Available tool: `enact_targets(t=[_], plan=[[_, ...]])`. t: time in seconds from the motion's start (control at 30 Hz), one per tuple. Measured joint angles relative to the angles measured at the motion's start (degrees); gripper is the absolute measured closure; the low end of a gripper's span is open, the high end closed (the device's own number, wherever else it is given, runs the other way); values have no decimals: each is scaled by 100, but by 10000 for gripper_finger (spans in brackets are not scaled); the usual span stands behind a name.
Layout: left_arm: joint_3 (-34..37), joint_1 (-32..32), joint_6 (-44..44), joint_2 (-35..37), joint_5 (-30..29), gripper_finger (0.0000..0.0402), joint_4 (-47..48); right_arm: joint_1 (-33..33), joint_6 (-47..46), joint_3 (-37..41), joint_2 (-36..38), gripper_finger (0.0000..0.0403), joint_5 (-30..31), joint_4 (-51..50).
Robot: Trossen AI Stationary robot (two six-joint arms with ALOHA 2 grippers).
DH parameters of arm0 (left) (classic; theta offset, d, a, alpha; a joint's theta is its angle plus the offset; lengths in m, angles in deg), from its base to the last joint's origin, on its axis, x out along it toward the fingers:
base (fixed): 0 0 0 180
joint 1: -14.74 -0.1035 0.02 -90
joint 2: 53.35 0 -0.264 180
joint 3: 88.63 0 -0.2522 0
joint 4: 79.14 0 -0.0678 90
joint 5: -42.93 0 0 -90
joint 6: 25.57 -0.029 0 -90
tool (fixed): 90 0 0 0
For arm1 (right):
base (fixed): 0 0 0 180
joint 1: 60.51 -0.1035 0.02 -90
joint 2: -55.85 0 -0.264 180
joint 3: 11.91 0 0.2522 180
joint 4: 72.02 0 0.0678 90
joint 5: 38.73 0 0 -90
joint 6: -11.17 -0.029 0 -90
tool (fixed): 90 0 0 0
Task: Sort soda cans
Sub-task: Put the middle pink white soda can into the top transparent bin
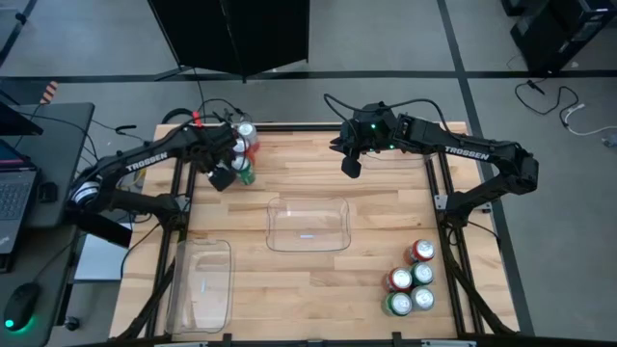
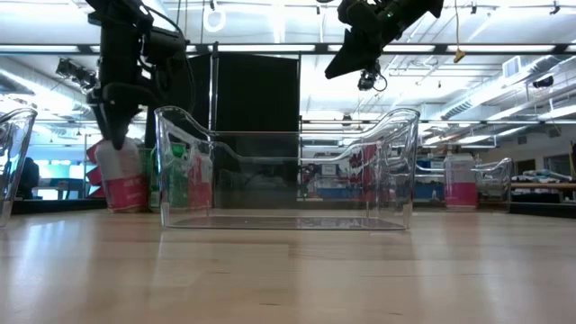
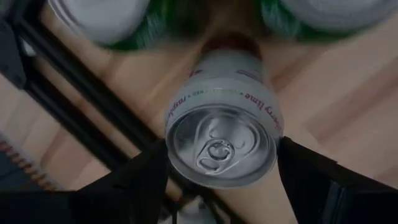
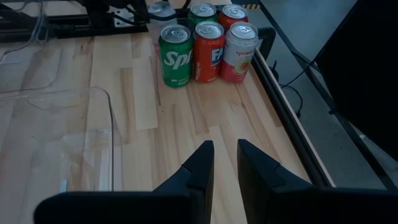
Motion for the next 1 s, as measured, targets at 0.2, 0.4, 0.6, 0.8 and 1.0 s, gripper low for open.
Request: enact_targets(t=[0.2, 0.4, 0.6, 0.8, 1.0], plan=[[-204, 5, 55, 114, 22, 148, 350, 0, 0, 0, 0, 345, -2, 2], [-219, 19, 67, 116, 114, 177, 308, 0, -1, 0, 0, 345, -2, 2], [-227, 267, 86, 121, 195, 178, 336, 0, -2, 0, 0, 345, -2, 2], [-230, 652, 337, 125, 434, 178, 350, 0, -2, 0, 0, 345, -2, 1], [-293, 1086, 610, 127, 667, 178, 375, 0, -2, 0, 2, 345, -2, 2]])
